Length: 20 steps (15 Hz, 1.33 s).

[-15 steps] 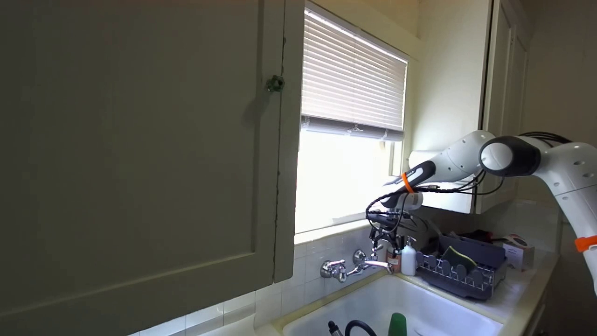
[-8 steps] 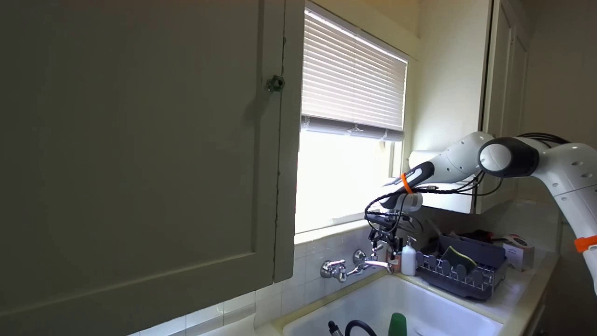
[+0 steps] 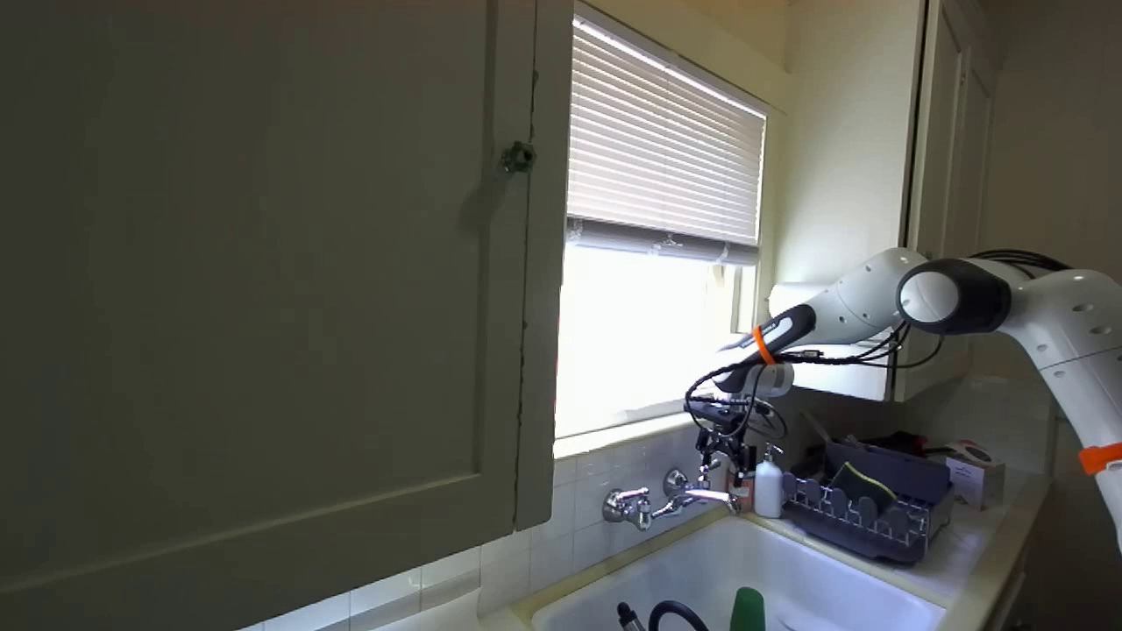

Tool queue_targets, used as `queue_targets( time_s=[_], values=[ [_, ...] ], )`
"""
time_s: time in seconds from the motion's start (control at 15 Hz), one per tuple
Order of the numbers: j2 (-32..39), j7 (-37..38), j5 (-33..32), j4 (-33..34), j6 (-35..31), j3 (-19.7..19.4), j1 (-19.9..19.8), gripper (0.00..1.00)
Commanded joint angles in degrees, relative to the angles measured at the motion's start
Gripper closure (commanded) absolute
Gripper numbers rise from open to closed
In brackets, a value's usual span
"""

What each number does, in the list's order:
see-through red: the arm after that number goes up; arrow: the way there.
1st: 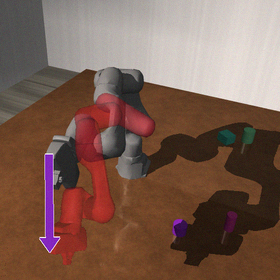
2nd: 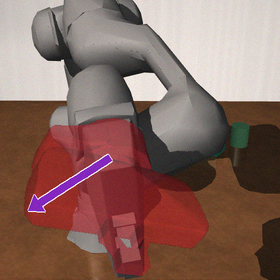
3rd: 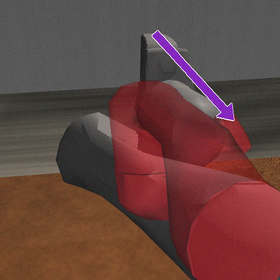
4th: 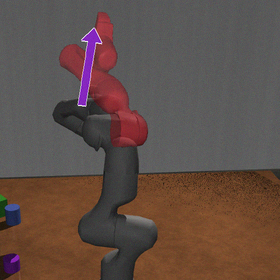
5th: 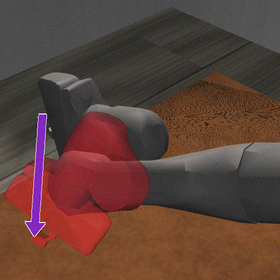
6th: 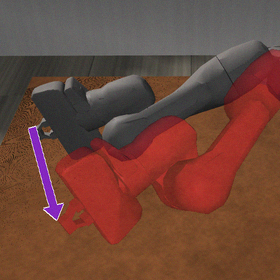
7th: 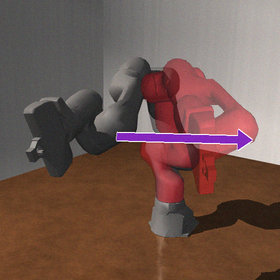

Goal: Open the right tap

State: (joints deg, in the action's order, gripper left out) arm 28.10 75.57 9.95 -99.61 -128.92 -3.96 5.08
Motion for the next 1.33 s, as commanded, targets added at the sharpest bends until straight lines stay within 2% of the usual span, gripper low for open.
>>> queue_targets(
  time_s=[0.0,0.47,1.0,1.27],
  values=[
    [0.83,1.86,-3.67,0.47,0.23,-2.26,-0.07,0.00],
    [-1.01,-0.34,-3.94,-3.00,1.64,-1.66,-0.63,0.00],
    [-1.47,4.15,-3.16,-5.71,0.17,-0.39,2.02,0.00],
    [-1.89,8.46,-3.01,-8.35,-2.89,-0.35,3.21,0.00]
  ],
)
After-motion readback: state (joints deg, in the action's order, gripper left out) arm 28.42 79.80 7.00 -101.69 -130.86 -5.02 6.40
